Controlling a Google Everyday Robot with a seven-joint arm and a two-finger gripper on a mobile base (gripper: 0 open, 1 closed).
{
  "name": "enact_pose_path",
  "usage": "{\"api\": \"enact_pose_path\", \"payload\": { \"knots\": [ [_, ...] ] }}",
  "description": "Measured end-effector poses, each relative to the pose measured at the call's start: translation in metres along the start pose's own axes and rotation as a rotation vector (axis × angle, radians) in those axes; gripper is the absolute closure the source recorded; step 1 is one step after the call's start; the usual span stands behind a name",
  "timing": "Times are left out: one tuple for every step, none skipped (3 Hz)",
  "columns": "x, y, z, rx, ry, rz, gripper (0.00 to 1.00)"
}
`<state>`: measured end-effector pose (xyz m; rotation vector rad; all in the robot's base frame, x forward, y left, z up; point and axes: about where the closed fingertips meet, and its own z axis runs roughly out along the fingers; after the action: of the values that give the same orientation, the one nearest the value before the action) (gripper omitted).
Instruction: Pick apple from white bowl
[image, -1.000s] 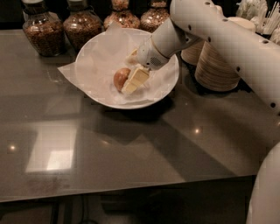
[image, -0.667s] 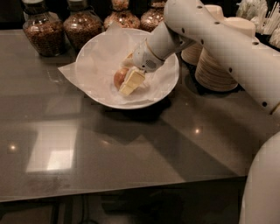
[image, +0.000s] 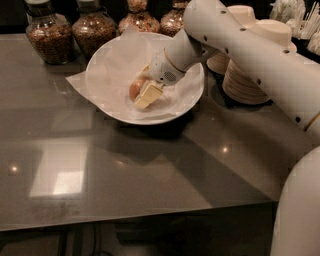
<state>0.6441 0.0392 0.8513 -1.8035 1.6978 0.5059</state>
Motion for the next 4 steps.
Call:
{"api": "enact_pose_path", "payload": {
  "knots": [
    [0.0, 0.0, 0.0, 0.0, 0.0, 0.0, 0.7],
    [0.0, 0.0, 0.0, 0.0, 0.0, 0.0, 0.93],
    [0.0, 0.0, 0.0, 0.0, 0.0, 0.0, 1.0],
    [-0.011, 0.0, -0.013, -0.017, -0.059, -0.005, 1.0]
  ]
}}
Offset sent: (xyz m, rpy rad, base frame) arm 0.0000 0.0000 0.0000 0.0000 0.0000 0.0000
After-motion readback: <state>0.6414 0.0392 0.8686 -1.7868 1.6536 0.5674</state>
